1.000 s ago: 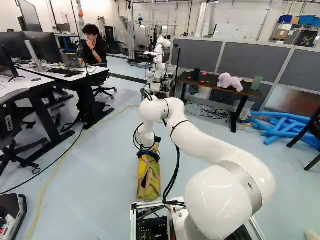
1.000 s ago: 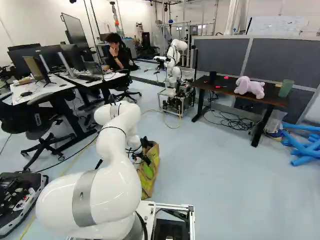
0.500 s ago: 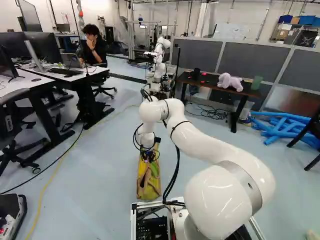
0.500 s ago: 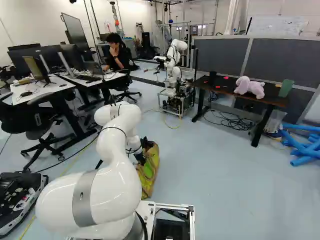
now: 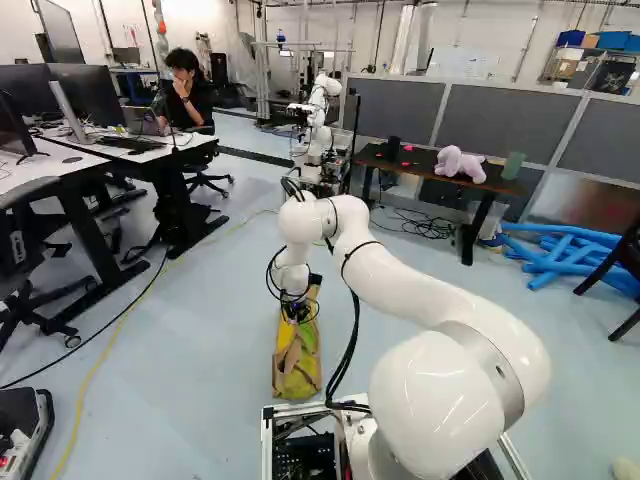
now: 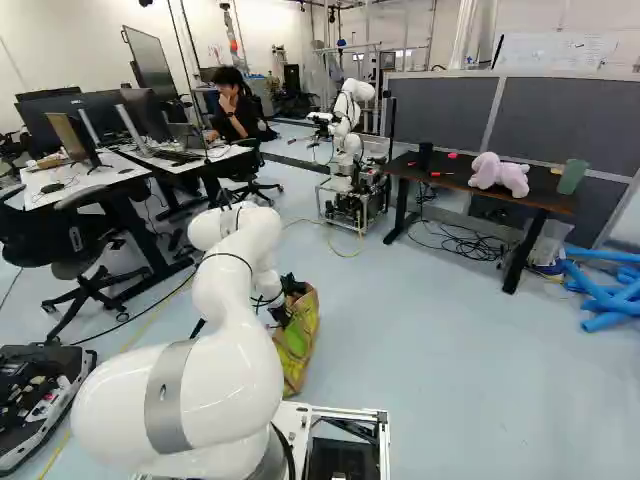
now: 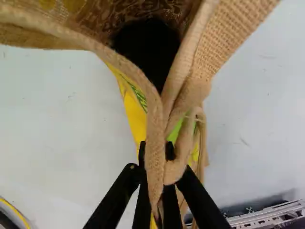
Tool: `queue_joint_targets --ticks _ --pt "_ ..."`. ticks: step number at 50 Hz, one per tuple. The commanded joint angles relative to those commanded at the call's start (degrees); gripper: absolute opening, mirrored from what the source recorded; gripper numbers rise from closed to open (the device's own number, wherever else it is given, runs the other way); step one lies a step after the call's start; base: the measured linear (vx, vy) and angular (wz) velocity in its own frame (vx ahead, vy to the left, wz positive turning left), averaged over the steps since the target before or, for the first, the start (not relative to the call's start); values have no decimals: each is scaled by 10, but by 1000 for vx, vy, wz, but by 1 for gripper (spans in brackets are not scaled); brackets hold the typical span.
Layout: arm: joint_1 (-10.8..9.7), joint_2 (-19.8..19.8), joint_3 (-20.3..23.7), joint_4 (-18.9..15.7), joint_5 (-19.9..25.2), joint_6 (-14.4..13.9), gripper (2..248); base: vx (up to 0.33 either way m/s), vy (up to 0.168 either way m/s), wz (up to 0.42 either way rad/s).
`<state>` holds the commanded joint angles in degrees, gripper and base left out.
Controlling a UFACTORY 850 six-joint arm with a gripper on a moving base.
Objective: Pick up the bag on the ground and place it on the table
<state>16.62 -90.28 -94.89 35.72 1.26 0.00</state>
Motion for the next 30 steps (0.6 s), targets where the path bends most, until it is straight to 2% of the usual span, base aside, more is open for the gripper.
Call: queue_joint_targets --ticks 30 --pt "-3 65 61 -15 0 0 21 0 0 0"
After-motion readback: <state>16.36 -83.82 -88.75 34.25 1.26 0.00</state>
